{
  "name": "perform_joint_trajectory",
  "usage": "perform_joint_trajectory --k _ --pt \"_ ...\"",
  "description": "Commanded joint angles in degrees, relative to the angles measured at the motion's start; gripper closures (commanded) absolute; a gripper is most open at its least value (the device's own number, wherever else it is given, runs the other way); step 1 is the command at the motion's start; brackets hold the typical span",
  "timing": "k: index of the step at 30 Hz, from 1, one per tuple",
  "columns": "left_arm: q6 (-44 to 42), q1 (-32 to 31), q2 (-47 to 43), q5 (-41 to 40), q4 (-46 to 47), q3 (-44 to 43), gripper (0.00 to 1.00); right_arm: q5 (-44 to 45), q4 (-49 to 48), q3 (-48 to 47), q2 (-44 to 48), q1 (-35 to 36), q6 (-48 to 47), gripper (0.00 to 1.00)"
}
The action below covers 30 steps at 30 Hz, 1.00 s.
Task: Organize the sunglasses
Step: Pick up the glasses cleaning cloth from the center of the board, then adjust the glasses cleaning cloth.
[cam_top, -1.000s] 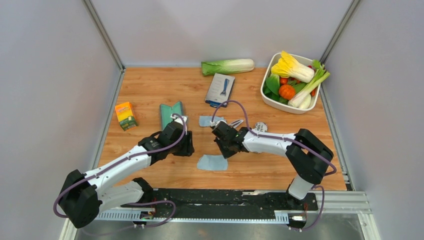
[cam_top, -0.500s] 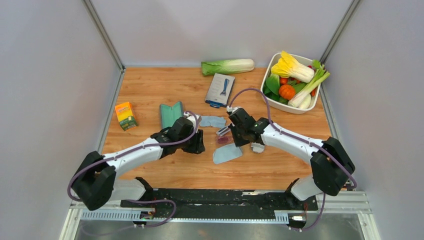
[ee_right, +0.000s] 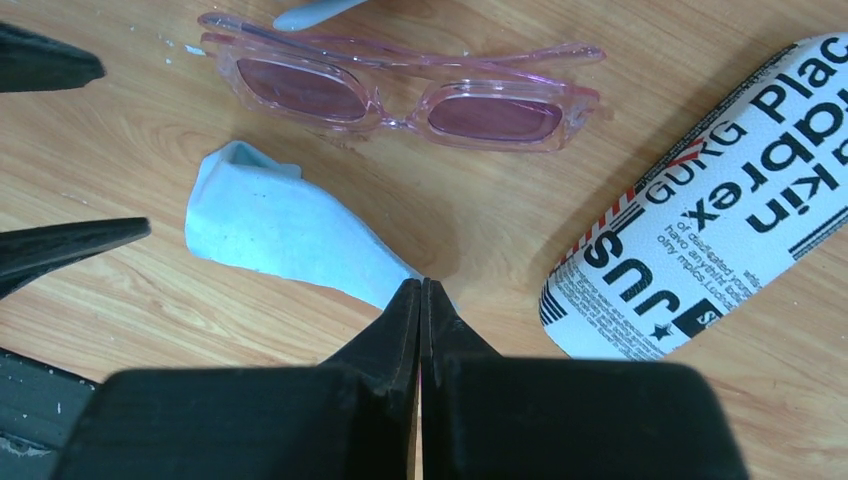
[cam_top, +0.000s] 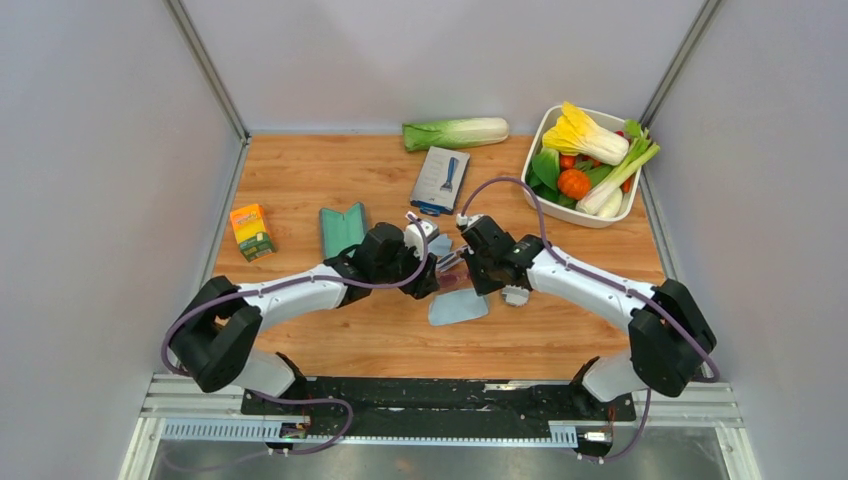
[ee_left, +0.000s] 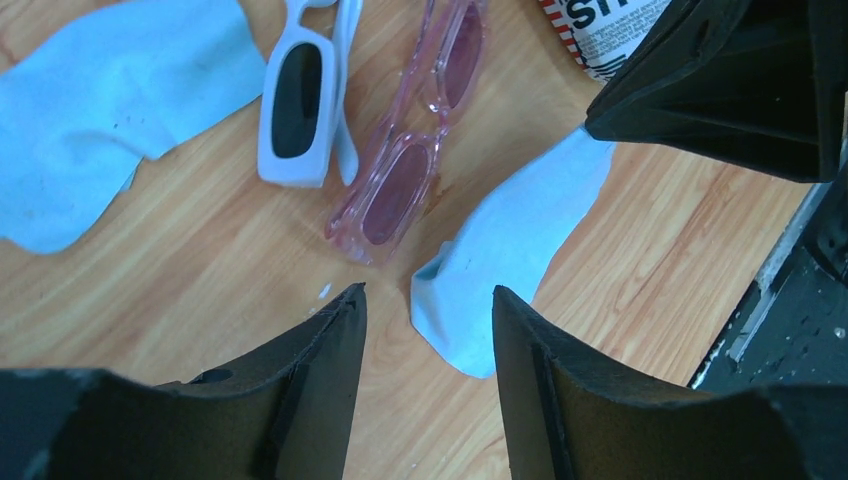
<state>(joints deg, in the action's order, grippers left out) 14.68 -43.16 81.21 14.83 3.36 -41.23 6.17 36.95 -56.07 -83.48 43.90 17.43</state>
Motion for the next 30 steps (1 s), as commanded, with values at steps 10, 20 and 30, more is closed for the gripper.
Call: perform_joint_trajectory --k 10,20,30 --pt "-13.8 0.3 13.0 17.7 2.9 -12.4 0.41 -0.2 2.1 -1.1 5.3 0.1 -1.7 1.0" --pt "-12.4 0.4 16.4 26.9 3.8 -12.8 0.42 -0.2 0.9 -0.1 8.9 0.1 -1.3 1.0" --pt "-2.1 2.4 15.7 32.5 19.9 -4.7 0.43 -0.8 -1.1 2.1 11.6 0.1 -0.8 1.0"
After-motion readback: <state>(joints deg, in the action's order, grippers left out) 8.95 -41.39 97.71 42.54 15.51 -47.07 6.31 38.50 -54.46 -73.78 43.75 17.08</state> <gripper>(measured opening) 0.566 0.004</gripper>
